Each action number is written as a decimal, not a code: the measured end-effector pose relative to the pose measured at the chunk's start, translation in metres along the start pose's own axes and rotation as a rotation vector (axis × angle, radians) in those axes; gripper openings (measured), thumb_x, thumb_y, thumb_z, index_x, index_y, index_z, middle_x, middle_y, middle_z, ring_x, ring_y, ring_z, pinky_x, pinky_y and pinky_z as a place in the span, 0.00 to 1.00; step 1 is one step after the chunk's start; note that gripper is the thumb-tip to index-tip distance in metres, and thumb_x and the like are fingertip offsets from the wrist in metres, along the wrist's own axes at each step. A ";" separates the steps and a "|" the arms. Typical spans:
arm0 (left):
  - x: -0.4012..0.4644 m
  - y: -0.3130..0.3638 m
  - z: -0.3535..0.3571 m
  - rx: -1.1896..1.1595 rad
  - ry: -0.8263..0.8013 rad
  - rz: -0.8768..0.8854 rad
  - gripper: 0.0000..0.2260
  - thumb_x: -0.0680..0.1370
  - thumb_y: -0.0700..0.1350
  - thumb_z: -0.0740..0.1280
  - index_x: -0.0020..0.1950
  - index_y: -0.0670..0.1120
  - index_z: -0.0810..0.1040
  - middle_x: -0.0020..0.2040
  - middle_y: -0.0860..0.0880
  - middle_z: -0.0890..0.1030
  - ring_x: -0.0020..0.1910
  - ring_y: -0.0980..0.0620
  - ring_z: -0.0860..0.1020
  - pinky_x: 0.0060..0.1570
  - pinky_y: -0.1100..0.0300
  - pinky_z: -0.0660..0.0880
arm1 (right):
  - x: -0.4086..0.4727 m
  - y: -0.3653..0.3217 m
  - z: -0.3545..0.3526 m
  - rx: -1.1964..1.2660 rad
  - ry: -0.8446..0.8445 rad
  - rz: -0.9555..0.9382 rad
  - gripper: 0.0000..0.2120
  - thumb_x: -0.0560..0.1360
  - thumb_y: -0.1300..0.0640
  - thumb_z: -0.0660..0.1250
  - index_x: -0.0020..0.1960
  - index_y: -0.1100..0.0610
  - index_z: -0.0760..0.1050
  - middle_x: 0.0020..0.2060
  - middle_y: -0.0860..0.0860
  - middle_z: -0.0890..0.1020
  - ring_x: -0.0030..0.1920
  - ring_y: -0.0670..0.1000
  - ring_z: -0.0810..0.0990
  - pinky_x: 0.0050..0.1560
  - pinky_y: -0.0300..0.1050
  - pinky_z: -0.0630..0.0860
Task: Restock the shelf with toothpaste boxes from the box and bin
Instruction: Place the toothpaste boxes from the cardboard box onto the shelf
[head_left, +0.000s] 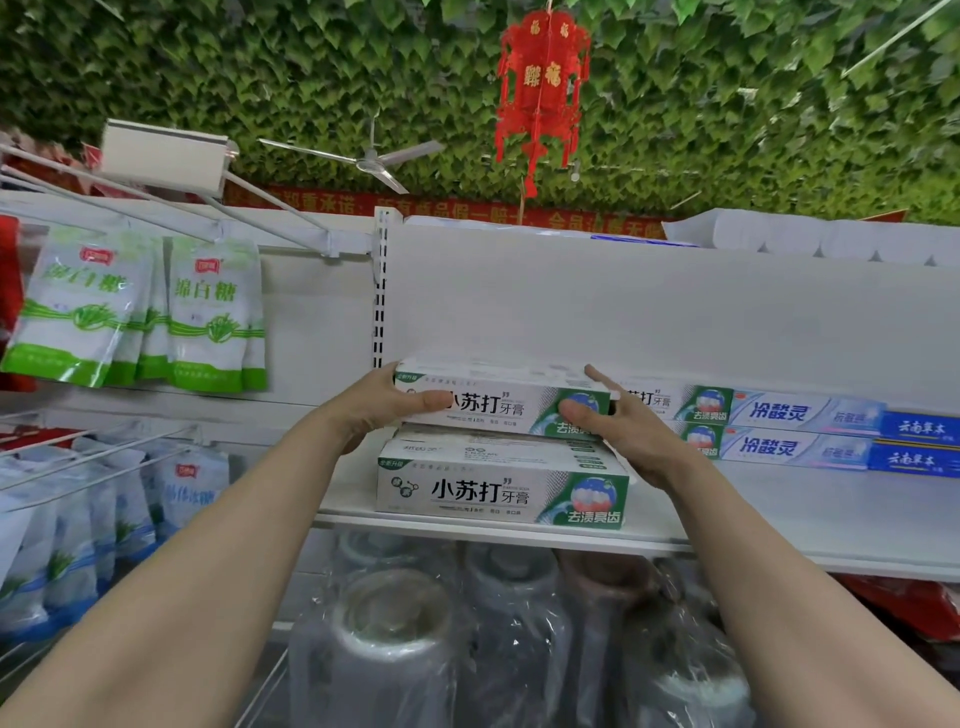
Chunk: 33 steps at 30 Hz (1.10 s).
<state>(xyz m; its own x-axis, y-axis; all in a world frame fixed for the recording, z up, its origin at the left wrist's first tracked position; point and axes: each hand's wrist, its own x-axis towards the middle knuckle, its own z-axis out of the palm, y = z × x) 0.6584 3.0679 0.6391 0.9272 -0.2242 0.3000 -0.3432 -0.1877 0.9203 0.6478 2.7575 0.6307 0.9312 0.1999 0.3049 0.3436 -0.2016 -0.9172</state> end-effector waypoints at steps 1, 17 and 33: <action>0.000 -0.004 0.001 -0.006 -0.007 -0.025 0.23 0.68 0.47 0.78 0.61 0.49 0.79 0.53 0.52 0.86 0.53 0.52 0.84 0.62 0.55 0.76 | 0.001 0.001 0.001 0.013 -0.001 0.019 0.42 0.75 0.53 0.73 0.82 0.48 0.53 0.55 0.52 0.85 0.52 0.51 0.86 0.45 0.40 0.82; -0.067 0.017 0.061 0.688 0.572 0.206 0.30 0.79 0.68 0.53 0.72 0.52 0.74 0.70 0.47 0.71 0.70 0.47 0.66 0.69 0.50 0.65 | -0.070 -0.016 0.059 -0.550 0.570 -0.360 0.21 0.78 0.39 0.57 0.62 0.51 0.74 0.51 0.45 0.82 0.56 0.49 0.77 0.61 0.51 0.71; -0.063 0.025 0.085 1.009 0.290 -0.080 0.36 0.79 0.70 0.37 0.75 0.55 0.69 0.72 0.44 0.67 0.68 0.39 0.71 0.68 0.46 0.64 | -0.062 -0.022 0.079 -0.949 0.371 -0.186 0.12 0.83 0.48 0.50 0.51 0.55 0.67 0.35 0.48 0.79 0.46 0.55 0.77 0.72 0.50 0.59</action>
<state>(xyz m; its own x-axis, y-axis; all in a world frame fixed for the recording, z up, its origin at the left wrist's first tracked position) 0.5787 2.9965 0.6219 0.9072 0.0363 0.4190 -0.1217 -0.9311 0.3440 0.5725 2.8257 0.6119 0.7774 0.0296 0.6283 0.2904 -0.9029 -0.3168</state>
